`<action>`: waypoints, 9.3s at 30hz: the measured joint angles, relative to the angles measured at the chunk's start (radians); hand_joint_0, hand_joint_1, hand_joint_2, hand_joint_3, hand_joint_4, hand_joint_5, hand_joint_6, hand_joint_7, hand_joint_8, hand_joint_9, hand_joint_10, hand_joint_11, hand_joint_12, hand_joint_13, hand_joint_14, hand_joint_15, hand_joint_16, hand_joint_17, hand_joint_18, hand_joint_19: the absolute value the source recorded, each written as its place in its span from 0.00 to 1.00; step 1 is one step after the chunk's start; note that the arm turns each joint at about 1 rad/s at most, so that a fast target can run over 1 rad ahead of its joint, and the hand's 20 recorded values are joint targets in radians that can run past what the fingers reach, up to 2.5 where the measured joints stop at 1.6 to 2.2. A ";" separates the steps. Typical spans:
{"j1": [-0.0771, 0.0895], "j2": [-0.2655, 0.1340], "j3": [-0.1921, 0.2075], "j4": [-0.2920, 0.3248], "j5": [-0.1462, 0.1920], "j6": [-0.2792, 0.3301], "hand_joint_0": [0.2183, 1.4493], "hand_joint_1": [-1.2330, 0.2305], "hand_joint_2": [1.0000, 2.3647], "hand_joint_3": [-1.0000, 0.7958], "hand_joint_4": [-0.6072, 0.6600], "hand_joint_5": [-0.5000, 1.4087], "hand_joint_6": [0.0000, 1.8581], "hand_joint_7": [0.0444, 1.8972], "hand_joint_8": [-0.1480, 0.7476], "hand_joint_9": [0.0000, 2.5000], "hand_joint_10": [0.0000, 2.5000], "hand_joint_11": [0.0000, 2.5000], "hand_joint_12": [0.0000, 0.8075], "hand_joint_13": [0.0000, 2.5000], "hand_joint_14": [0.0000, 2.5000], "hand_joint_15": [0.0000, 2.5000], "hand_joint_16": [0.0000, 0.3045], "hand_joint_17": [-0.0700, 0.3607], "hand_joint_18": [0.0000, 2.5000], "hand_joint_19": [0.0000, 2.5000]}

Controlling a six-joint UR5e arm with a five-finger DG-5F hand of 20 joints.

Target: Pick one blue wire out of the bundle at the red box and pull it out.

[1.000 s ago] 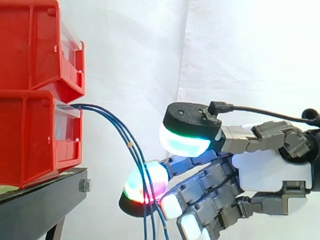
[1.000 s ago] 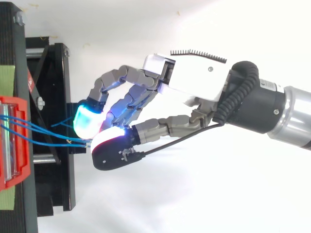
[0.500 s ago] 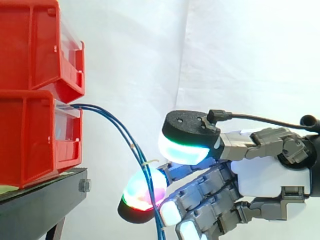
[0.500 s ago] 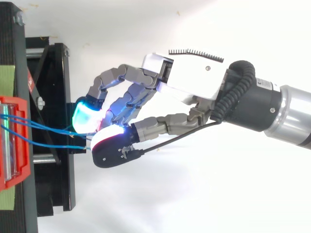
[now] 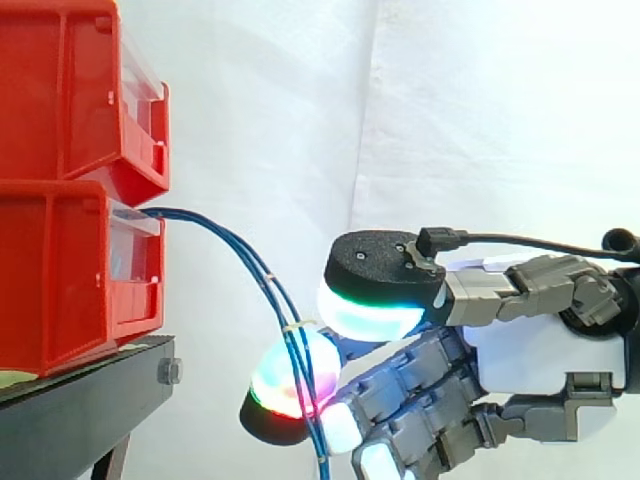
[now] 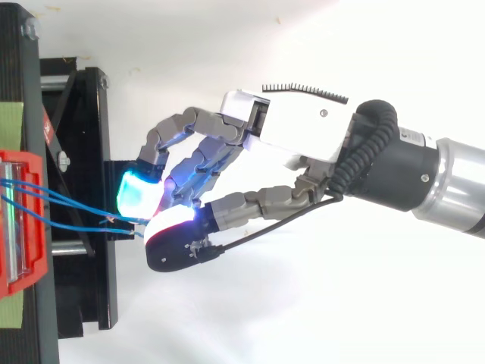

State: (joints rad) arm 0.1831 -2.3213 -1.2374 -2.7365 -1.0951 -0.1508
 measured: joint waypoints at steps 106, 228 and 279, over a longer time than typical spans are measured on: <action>0.002 0.133 0.037 -0.379 -0.061 0.011 0.38 0.27 0.02 0.51 0.35 0.18 0.50 0.64 0.52 0.41 0.00 0.09 0.46 0.47 0.01 0.18 0.16 0.42 0.40 0.18; 0.015 0.207 0.036 -0.609 -0.084 0.033 0.23 0.30 0.65 0.50 0.34 0.24 0.50 0.73 0.58 0.45 0.00 0.13 0.57 0.45 0.01 0.22 0.20 0.49 0.42 0.18; 0.015 0.207 0.036 -0.609 -0.083 0.033 0.23 0.30 0.63 0.50 0.34 0.24 0.50 0.73 0.58 0.47 0.00 0.14 0.57 0.46 0.01 0.23 0.21 0.49 0.42 0.18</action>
State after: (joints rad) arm 0.1979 -2.1148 -1.2012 -3.3456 -1.1781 -0.1181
